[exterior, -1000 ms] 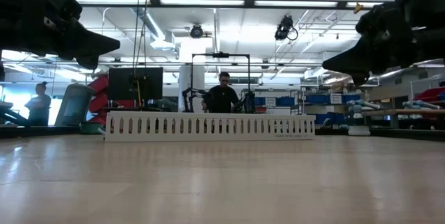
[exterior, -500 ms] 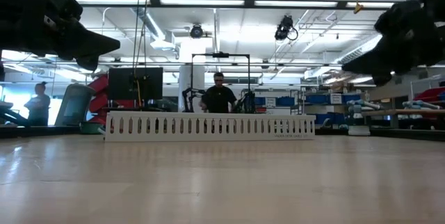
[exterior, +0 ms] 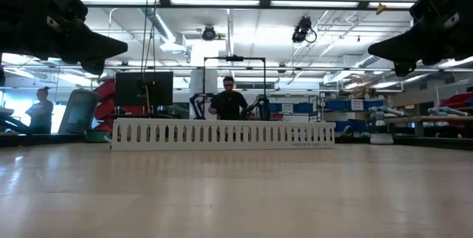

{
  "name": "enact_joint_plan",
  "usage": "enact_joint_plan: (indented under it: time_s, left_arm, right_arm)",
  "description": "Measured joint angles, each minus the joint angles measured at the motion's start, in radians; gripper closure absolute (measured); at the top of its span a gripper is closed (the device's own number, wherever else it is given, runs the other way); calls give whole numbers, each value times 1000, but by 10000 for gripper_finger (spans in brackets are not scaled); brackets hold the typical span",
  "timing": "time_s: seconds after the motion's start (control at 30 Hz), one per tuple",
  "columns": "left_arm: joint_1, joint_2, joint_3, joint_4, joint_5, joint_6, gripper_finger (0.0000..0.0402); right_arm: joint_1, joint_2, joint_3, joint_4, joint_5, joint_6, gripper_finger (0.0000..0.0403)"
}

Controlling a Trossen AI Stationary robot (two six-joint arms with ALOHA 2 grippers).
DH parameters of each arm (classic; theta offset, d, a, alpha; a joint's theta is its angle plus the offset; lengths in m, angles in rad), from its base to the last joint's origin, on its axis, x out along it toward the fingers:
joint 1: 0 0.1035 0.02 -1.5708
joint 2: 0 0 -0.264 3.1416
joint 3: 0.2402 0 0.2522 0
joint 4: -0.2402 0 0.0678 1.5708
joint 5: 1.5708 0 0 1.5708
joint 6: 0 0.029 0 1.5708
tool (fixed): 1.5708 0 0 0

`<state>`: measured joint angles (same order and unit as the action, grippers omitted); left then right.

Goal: Ziptie cables
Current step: Return to Home Position

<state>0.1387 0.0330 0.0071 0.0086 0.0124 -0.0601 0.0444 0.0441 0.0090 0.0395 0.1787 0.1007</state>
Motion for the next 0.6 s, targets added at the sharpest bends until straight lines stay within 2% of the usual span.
enact_joint_plan:
  time_s: [0.3,0.47,0.6]
  left_arm:
    - [0,0,0,0,0,-3,402]
    - [0,0,0,0,0,-23,402]
    - [0,0,0,1,0,-23,402]
  right_arm:
    - [0,-1,4,-12,1,27,403]
    - [5,-15,69,-122,11,14,403]
    - [17,-41,85,-147,81,-6,403]
